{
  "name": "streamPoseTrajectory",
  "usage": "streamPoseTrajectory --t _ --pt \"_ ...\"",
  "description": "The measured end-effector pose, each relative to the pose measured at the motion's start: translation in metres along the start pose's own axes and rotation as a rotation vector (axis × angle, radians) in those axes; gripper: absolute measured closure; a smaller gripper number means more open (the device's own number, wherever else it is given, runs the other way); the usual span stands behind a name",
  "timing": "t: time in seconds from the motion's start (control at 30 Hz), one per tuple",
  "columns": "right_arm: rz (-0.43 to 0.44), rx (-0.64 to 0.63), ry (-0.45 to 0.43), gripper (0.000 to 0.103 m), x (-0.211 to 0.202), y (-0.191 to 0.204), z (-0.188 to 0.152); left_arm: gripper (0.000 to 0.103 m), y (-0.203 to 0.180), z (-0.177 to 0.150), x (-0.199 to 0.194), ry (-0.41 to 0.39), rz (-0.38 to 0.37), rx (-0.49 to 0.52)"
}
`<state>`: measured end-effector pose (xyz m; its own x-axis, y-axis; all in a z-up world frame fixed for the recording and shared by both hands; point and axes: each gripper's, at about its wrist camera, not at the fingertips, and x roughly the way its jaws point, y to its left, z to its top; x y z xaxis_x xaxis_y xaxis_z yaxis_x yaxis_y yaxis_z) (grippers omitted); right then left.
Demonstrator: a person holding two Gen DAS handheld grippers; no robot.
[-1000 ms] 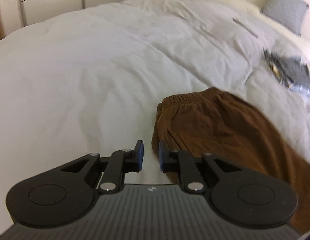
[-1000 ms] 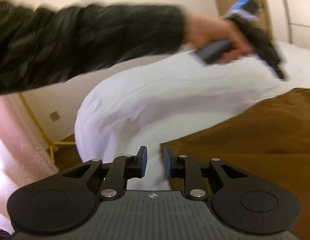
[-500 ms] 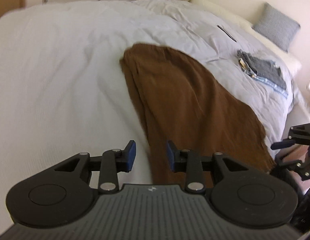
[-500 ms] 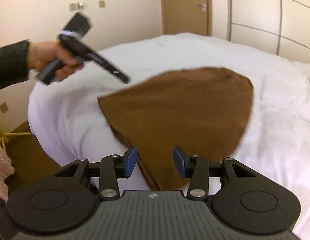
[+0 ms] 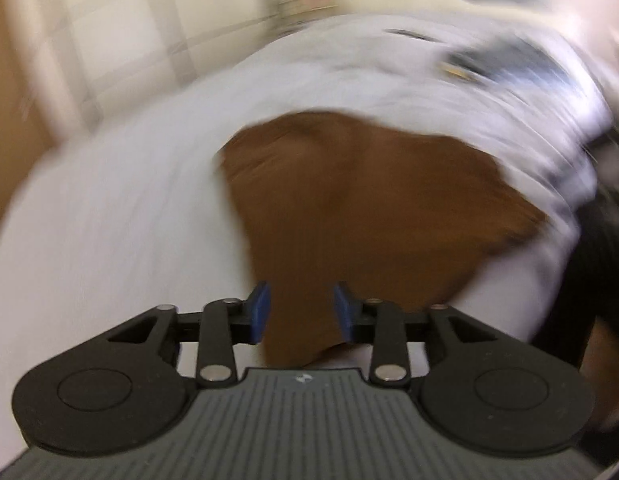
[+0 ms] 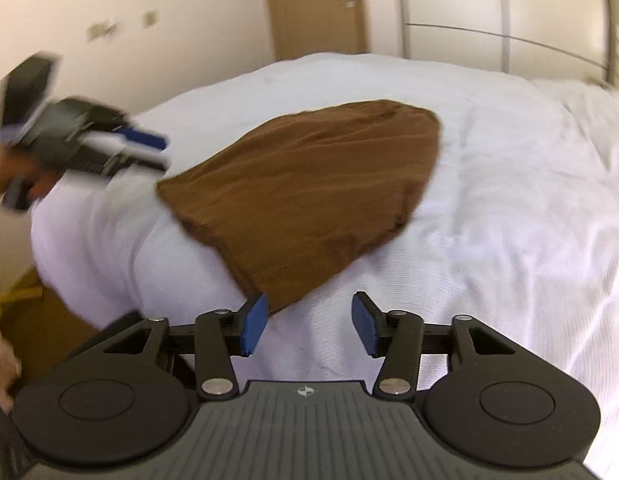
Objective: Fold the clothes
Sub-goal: 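Grasp the folded garment edge with the left gripper and fold it again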
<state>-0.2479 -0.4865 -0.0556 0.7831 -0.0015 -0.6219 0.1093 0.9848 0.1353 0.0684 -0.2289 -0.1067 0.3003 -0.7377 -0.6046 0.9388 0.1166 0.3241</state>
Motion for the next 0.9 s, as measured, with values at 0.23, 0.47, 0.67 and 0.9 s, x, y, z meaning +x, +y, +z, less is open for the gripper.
streamPoseTrajectory --t 0.23,0.47,0.67,0.9 --pt "-0.06 0.114 -0.052 0.045 -0.009 -0.025 -0.005 0.065 -0.138 0.029 0.014 -0.103 -0.106 0.349" --pt "-0.089 0.162 -0.075 0.041 -0.014 -0.043 -0.013 0.101 -0.154 0.046 0.045 -0.082 -0.146 0.258" --pt "-0.066 0.155 -0.102 0.034 0.008 -0.044 -0.008 0.103 -0.105 0.057 0.037 -0.101 -0.135 -0.02" --pt "-0.076 0.076 -0.129 0.028 0.053 -0.033 0.015 0.103 -0.067 0.053 0.009 -0.156 -0.123 -0.239"
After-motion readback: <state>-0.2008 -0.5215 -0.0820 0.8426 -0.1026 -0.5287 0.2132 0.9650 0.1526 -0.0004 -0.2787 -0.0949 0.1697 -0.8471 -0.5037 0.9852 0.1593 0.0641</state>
